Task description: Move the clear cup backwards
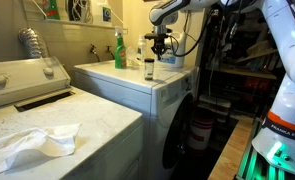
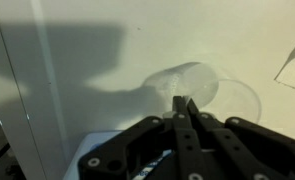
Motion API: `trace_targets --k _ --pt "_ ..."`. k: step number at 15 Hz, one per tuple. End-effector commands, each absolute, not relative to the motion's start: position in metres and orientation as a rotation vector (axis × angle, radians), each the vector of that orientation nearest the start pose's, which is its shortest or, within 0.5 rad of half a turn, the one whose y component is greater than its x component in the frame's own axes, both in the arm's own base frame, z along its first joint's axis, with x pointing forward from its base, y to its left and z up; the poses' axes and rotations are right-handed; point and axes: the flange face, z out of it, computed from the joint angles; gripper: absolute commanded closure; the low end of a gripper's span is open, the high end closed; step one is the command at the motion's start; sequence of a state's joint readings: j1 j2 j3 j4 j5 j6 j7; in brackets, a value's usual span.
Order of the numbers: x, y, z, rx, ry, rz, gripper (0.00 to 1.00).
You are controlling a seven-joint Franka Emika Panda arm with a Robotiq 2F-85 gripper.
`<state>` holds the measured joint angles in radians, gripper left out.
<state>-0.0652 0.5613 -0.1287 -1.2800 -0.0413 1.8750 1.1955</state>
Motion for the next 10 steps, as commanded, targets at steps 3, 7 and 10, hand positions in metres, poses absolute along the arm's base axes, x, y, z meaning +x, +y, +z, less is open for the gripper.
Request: trace_targets --k 3,7,10 --pt "0.712 -0.123 0.433 -2.495 2.069 -0.116 0.56" --pt "0.678 -0.097 0.474 -2.615 2.003 -0.067 0.27" --pt "0.644 -0.085 0.499 -2.801 1.913 0.035 0.05"
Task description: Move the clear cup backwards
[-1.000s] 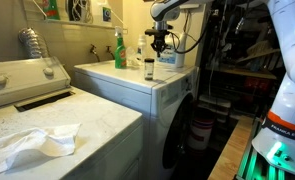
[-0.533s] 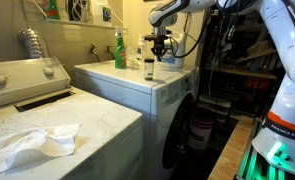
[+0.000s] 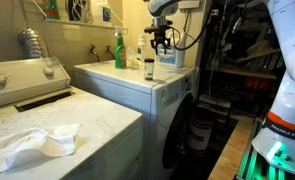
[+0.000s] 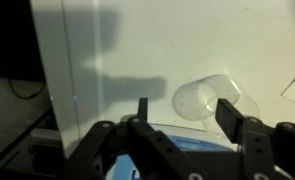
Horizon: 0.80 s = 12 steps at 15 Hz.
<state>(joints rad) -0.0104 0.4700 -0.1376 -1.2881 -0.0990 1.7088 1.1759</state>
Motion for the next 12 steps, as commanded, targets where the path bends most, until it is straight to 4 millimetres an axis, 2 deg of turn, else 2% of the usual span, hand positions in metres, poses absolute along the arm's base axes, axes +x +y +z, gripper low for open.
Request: trace_targets --k 1,6,12 --pt "0.632 -0.084 0.505 -2.861 1.868 0.08 0.0" --pt "0.57 -0.1 0.525 -3.113 1.513 0.265 0.0" --pt "0.5 -0.109 0.528 -3.352 0.983 0.29 0.0"
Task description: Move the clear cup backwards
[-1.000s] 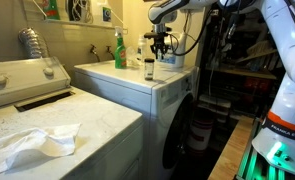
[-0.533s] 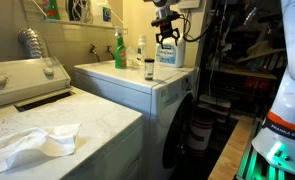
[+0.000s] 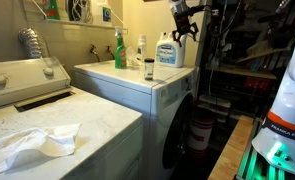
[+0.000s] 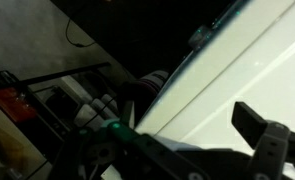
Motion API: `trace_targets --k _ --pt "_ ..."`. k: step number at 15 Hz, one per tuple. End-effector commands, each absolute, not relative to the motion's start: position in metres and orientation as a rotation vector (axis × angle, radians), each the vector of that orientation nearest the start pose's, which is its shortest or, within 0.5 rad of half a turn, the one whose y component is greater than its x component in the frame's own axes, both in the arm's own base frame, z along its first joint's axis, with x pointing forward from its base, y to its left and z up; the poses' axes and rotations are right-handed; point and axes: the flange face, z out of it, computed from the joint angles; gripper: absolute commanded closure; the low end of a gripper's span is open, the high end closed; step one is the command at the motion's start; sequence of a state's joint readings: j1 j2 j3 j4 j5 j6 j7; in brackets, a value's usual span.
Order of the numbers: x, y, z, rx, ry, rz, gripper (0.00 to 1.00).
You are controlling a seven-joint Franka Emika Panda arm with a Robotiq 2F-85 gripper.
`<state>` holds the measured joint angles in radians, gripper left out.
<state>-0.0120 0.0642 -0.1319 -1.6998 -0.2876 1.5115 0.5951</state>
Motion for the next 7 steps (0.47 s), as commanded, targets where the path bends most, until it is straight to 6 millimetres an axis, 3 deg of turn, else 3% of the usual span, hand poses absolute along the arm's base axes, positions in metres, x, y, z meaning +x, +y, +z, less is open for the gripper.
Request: trace_targets --k 1,3,4,7 --pt "0.488 -0.108 0.528 -3.381 0.895 0.284 0.0" --pt "0.469 -0.101 0.523 -3.415 0.719 0.258 0.0" --pt "0.501 -0.107 0.531 -3.368 0.88 0.31 0.0" --pt "0.495 -0.103 0.535 -3.373 0.857 0.287 0.0"
